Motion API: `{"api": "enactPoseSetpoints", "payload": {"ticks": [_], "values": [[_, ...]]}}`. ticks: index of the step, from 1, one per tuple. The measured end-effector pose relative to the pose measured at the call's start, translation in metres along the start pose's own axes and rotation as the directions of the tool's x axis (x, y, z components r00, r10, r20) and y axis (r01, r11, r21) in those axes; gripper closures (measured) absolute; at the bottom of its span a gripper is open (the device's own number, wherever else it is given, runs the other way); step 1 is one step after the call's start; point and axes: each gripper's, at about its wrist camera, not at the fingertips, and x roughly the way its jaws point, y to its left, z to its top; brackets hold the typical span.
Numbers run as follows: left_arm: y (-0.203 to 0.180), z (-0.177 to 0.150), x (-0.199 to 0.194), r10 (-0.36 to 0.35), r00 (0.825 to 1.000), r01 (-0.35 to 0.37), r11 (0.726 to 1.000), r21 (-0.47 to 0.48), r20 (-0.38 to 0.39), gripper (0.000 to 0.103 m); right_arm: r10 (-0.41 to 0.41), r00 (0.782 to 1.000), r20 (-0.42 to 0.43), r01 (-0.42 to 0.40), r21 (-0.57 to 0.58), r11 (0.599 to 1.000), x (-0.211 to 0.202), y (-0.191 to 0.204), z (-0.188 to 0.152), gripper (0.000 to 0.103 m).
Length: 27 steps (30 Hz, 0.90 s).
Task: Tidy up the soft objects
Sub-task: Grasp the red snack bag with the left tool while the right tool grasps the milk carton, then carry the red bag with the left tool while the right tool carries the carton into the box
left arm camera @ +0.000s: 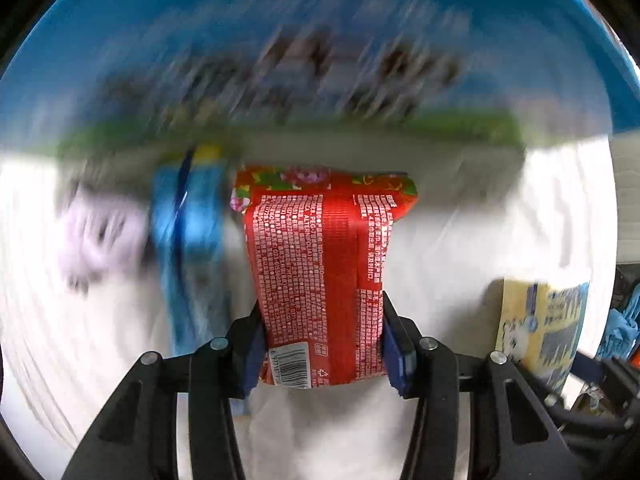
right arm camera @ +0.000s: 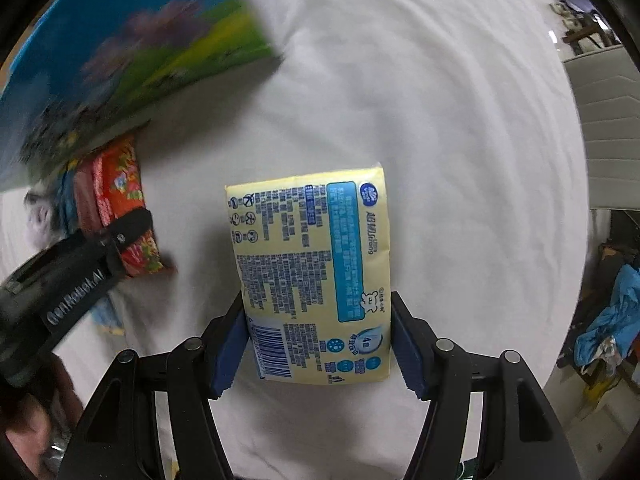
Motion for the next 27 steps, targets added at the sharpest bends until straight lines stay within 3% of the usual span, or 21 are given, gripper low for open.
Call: {"api": "enactPoseSetpoints", "payload": {"ticks": [7, 13, 19, 25, 27], "values": [[0.007, -0.032, 0.003, -0.019, 1.0, 0.019, 0.999, -0.031, -0.006, 0.057, -0.032, 0.997, -0.071, 0.029, -0.041, 0.999, 0.034, 0.013, -0.007, 0.036], [0.041, -0.038, -0.012, -0.03, 0.999, 0.031, 0.999, -0.041, 0.029, 0.059, -0.048, 0.999, -0.01, 0.048, -0.055, 0.997, 0.028, 0.027, -0.019, 0.037], [0.051, -0.062, -0.081, -0.059, 0.989, 0.065, 0.997, -0.04, 0.139, 0.059, 0.015, 0.996, 0.086, -0.006, -0.094, 0.996, -0.02, 0.037, -0.043, 0.037], [0.064, -0.067, -0.179, -0.085, 0.959, 0.09, 0.996, -0.006, 0.271, 0.059, 0.111, 0.974, 0.195, -0.082, -0.151, 0.985, -0.089, 0.053, -0.066, 0.037], [0.069, -0.069, -0.194, -0.098, 0.951, 0.103, 0.995, 0.001, 0.294, 0.059, 0.14, 0.965, 0.22, -0.103, -0.17, 0.98, -0.109, 0.056, -0.072, 0.037]]}}
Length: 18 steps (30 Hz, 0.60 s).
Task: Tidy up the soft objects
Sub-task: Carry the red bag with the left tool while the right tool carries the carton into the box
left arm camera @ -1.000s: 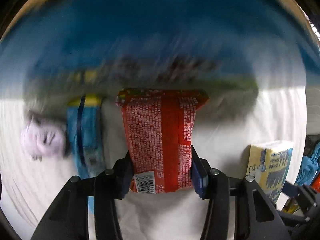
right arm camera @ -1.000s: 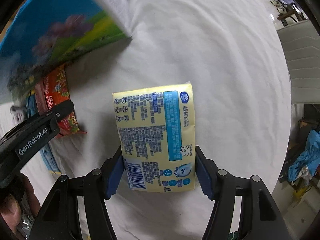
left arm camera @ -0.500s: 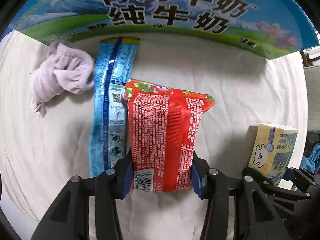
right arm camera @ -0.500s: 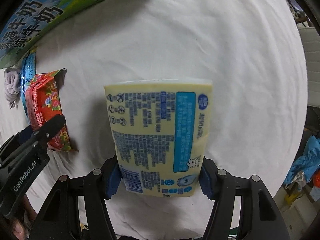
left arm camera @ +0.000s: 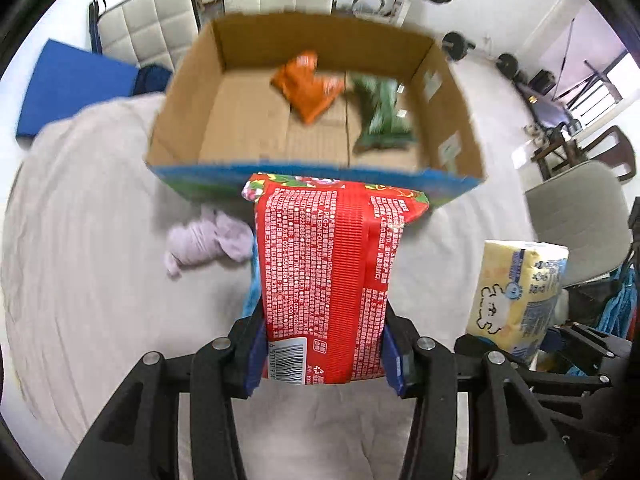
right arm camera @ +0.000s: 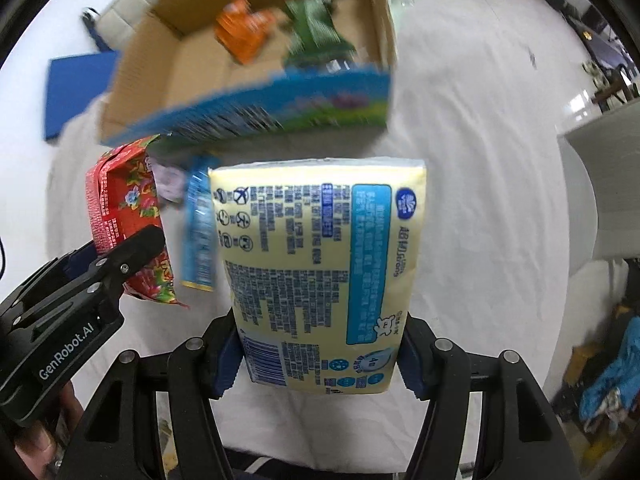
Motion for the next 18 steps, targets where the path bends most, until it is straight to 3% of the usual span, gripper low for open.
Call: {"api": "enactPoseSetpoints", "payload": {"ticks": [5, 8, 13, 18], "values": [[0.016, 0.018, -0.035, -0.083, 0.996, 0.084, 0.996, -0.04, 0.034, 0.059, 0.061, 0.996, 0.059, -0.059, -0.026, 0.998, -0.045, -0.002, 0.04, 0.037], [0.027, 0.045, -0.041, -0.11, 0.992, 0.113, 0.992, -0.06, 0.058, 0.059, 0.079, 0.993, 0.084, -0.076, -0.035, 0.996, -0.058, 0.007, 0.064, 0.037], [0.04, 0.102, -0.02, -0.054, 0.994, 0.059, 0.997, -0.054, 0.092, 0.059, 0.06, 0.992, 0.107, -0.057, -0.031, 0.998, -0.077, 0.017, 0.109, 0.037], [0.058, 0.162, 0.026, 0.029, 0.999, -0.029, 0.999, -0.037, 0.024, 0.059, -0.026, 0.996, 0.088, 0.028, -0.014, 1.0, -0.055, 0.017, 0.169, 0.037]]}}
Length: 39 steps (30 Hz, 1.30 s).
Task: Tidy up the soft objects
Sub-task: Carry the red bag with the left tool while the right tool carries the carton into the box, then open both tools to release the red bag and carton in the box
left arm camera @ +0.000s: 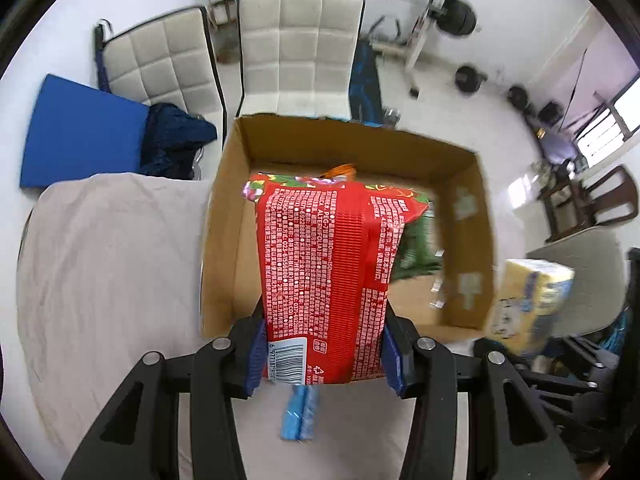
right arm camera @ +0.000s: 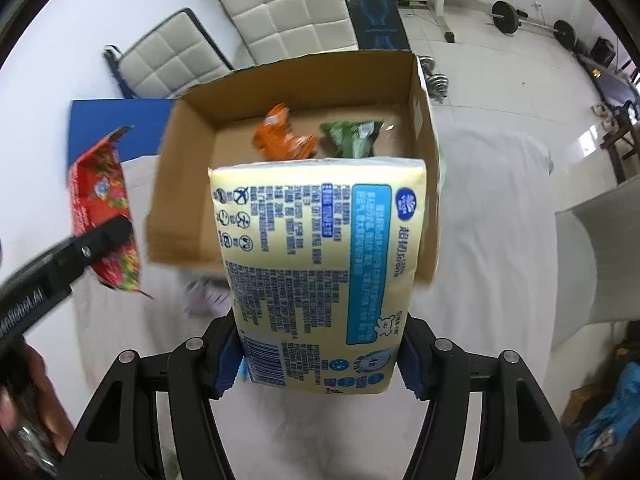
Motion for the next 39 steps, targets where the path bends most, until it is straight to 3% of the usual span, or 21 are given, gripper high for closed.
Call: {"api": "enactPoseSetpoints", "payload": {"ticks": [4, 8, 15, 18, 21, 26, 30, 35, 39], "values": [[0.01, 0.038, 0.058, 0.07, 0.993, -0.071, 0.997, -0.003, -0.092, 0.059, -0.064, 0.996, -0.055, 0.065, 0.018, 0.998, 0.038, -0.005, 0.032, 0.037], [0.009, 0.064, 0.118, 0.124, 0.973, -0.118, 0.992, 0.042, -0.195, 0.059, -0.103, 0.988, -0.114, 0.105, 0.015, 0.994, 0.075, -0.008, 0.046, 0.037], [0.005, 0.094, 0.183, 0.271, 0.931, -0.248, 0.961, 0.121, -0.244, 0.058, -0.136, 0.974, -0.182, 0.139, 0.002, 0.99, 0.12, -0.006, 0.049, 0.036], [0.006, 0.102, 0.204, 0.292, 0.914, -0.261, 0.955, 0.142, -0.281, 0.058, -0.14, 0.969, -0.206, 0.143, -0.002, 0.99, 0.127, -0.004, 0.05, 0.036], [0.007, 0.106, 0.22, 0.262, 0.909, -0.232, 0.964, 0.128, -0.324, 0.058, -0.147, 0.963, -0.226, 0.148, -0.009, 0.989, 0.133, -0.005, 0.05, 0.036], [0.007, 0.112, 0.225, 0.188, 0.926, -0.166, 0.982, 0.095, -0.326, 0.057, -0.153, 0.961, -0.229, 0.15, -0.029, 0.988, 0.137, -0.001, 0.052, 0.036], [0.011, 0.114, 0.22, 0.171, 0.928, -0.149, 0.985, 0.092, -0.331, 0.056, -0.129, 0.957, -0.258, 0.126, -0.027, 0.992, 0.136, -0.002, 0.049, 0.036], [0.022, 0.121, 0.21, 0.119, 0.931, -0.106, 0.993, 0.054, -0.345, 0.045, -0.118, 0.952, -0.283, 0.112, -0.036, 0.993, 0.136, -0.004, 0.05, 0.036], [0.027, 0.12, 0.189, 0.131, 0.944, -0.11, 0.99, 0.083, -0.303, 0.045, -0.09, 0.955, -0.282, 0.093, -0.001, 0.996, 0.128, -0.007, 0.052, 0.035]]}}
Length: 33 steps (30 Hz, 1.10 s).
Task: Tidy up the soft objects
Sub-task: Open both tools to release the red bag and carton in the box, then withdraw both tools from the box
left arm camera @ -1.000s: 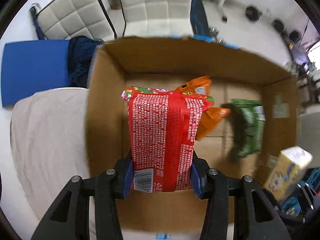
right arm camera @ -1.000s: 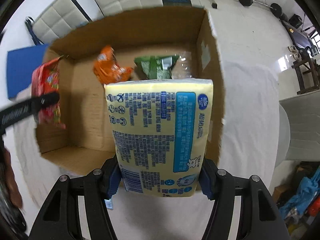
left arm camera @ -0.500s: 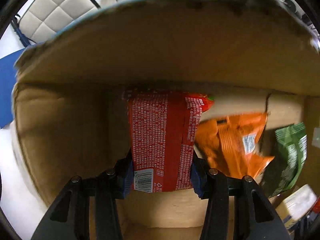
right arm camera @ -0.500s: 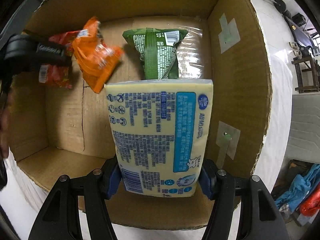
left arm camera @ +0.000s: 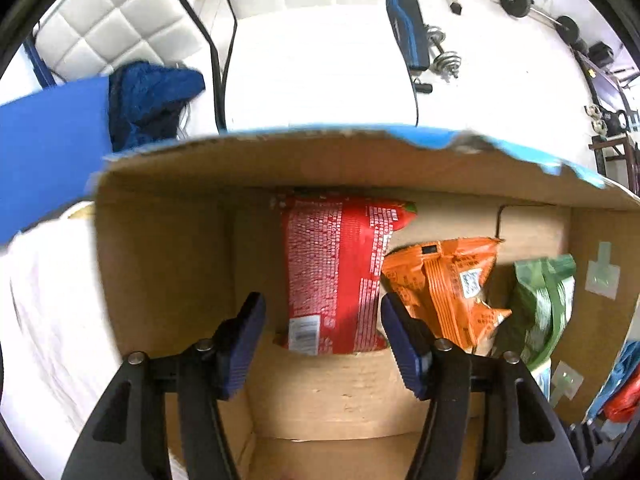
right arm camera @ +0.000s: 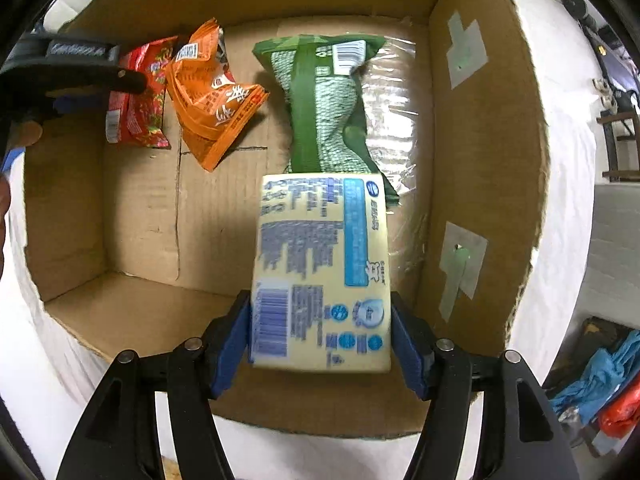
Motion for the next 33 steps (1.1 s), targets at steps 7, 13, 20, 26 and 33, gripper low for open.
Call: {"api": "enactPoseSetpoints", "payload": {"ticks": [7, 13, 20, 26, 33], "values": [[0.0, -0.031, -0.04, -0.085, 0.995, 0.085, 0.996, 0.007, 0.055, 0.042, 0.045, 0.998, 0.036, -0.046, 0.036, 0.998, -0.024, -0.01, -0.005, 0.028], [0.001, -0.074, -0.075, -0.14, 0.982, 0.14, 0.99, 0.011, 0.125, 0.008, 0.028, 0.993, 0.117, -0.034, 0.046, 0.998, -0.05, -0.011, -0.019, 0.009], [0.002, -0.123, -0.108, -0.145, 0.961, 0.147, 0.989, 0.007, 0.234, 0.004, -0.011, 0.98, 0.199, 0.002, 0.045, 0.999, -0.062, -0.001, -0.041, 0.0], [-0.002, -0.158, -0.128, -0.141, 0.944, 0.145, 0.989, 0.01, 0.297, 0.003, -0.033, 0.963, 0.269, 0.026, 0.031, 0.999, -0.082, 0.012, -0.061, 0.0], [0.003, -0.201, -0.156, -0.118, 0.908, 0.129, 0.992, 0.0, 0.401, 0.003, -0.062, 0.922, 0.382, 0.052, 0.037, 0.998, -0.12, 0.022, -0.095, 0.0]]}}
